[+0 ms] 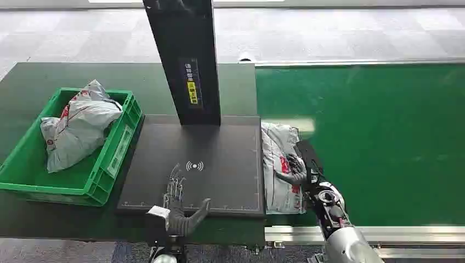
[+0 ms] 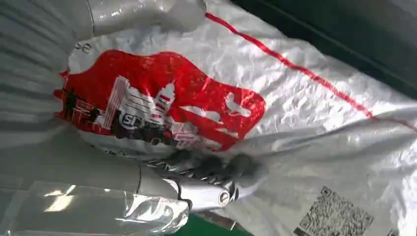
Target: Moved the parcel from conveyor to table for the left to box.
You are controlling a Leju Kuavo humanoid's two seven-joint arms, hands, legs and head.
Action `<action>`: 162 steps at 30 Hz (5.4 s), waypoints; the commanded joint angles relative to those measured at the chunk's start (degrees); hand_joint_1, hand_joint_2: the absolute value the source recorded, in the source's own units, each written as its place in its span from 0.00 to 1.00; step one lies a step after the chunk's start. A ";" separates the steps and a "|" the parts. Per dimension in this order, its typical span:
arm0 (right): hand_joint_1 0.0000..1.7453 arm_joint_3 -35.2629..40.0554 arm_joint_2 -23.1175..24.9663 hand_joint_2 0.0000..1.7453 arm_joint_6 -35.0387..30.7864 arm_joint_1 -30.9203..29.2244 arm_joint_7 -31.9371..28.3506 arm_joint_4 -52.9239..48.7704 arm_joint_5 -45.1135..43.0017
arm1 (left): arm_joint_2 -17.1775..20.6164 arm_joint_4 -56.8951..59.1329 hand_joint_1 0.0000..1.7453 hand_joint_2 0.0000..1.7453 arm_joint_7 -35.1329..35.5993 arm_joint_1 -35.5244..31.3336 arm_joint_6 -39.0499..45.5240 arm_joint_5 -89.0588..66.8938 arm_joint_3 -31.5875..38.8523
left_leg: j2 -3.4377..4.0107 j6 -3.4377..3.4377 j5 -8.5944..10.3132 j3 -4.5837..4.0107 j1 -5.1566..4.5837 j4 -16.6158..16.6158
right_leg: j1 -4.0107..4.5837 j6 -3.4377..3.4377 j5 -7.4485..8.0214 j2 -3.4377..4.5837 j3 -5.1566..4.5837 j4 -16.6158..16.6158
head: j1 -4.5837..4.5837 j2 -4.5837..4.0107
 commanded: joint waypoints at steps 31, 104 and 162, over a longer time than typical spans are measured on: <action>1.00 2.67 -7.73 1.00 -8.50 17.78 -13.49 -53.27 -10.99 | 1.15 -2.50 0.00 1.00 0.30 3.50 6.16 2.10 0.12 | -0.27 -0.03 -0.05 -0.27 -0.04 0.03 | -0.05 0.14 -0.02 -0.25 0.01 -0.03 | -0.02 0.00; 0.00 22.68 2.67 1.00 -11.63 9.72 -24.38 -60.79 -8.04 | 4.95 6.68 0.00 1.00 8.81 -23.80 -7.36 -28.41 8.55 | -0.26 -0.01 0.24 -0.50 0.04 -0.01 | 0.04 0.02 0.13 -0.29 -0.24 -0.01 | 0.00 0.00; 0.00 10.38 1.40 1.00 -26.26 33.93 -29.33 -83.20 -1.65 | 3.76 27.28 1.00 1.00 22.45 -31.44 -11.74 -55.50 3.09 | -0.08 0.01 0.18 0.30 0.01 -0.07 | 0.03 0.11 0.20 -0.17 0.58 -0.11 | 0.02 0.00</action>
